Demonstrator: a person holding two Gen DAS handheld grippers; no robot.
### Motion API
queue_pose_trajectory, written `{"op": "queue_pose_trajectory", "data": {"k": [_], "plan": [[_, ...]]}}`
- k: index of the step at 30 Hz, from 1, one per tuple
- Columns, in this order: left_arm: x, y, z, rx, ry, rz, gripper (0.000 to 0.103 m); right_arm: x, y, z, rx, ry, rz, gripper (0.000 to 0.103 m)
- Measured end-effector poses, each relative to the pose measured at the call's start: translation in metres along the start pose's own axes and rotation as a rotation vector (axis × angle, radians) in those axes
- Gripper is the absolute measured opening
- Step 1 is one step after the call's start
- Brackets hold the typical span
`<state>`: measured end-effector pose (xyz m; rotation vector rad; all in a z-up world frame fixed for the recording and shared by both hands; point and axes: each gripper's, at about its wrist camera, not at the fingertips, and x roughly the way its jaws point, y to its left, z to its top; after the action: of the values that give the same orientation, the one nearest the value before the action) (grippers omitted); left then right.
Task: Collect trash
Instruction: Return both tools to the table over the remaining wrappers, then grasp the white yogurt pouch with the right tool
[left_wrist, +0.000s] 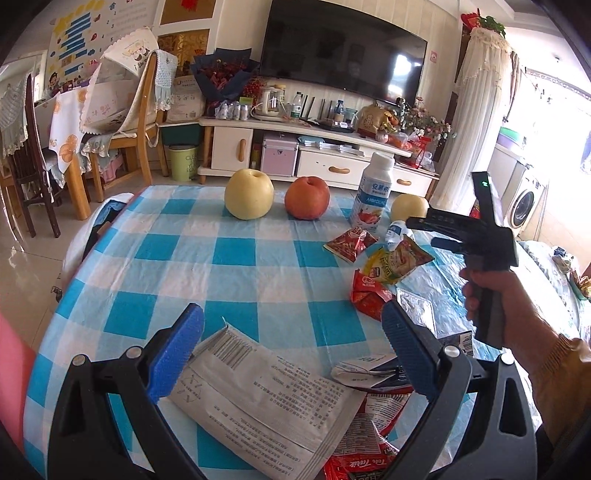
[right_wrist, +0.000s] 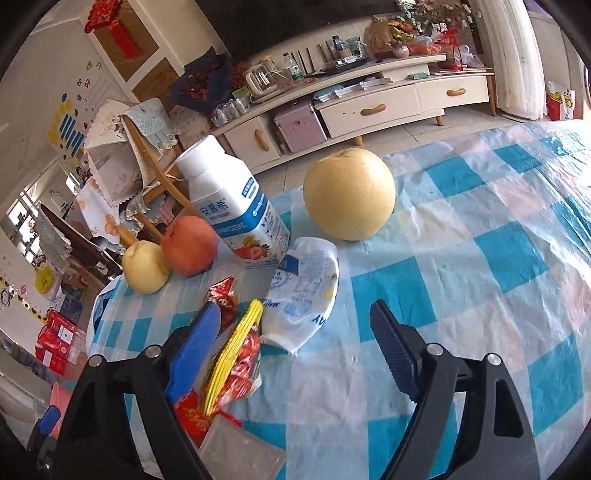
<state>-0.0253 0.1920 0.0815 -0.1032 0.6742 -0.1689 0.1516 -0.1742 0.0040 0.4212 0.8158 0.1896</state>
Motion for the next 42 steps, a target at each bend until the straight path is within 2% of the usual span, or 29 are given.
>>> {"op": "queue_pose_trajectory", "data": {"k": [4,7,9,14,20,28,32,42], "plan": [[0.007,-0.004,-0.002,0.012,0.023,0.000,0.097,0.025,0.006,0.011,-0.057,0.020,-0.059,0.083],[0.011,-0.006,-0.002,0.013,0.032,-0.008,0.097,0.042,0.016,0.008,-0.145,0.041,-0.101,0.083],[0.012,-0.006,-0.003,0.011,0.035,-0.015,0.097,0.046,0.019,0.006,-0.174,0.044,-0.116,0.078],[0.011,-0.005,-0.002,0.001,0.037,-0.033,0.097,0.054,0.028,-0.002,-0.276,0.054,-0.122,0.047],[0.011,-0.004,-0.003,-0.016,0.048,-0.066,0.097,0.050,0.044,-0.019,-0.349,0.083,-0.058,0.032],[0.012,-0.007,-0.004,-0.024,0.061,-0.109,0.097,0.037,0.072,-0.054,-0.400,0.156,0.072,0.026],[0.013,-0.007,-0.004,-0.034,0.070,-0.142,0.097,0.028,0.078,-0.067,-0.399,0.159,0.089,0.025],[0.011,-0.021,-0.009,-0.019,0.087,-0.224,0.097,-0.029,0.062,-0.065,-0.295,0.052,0.108,0.025]]}}
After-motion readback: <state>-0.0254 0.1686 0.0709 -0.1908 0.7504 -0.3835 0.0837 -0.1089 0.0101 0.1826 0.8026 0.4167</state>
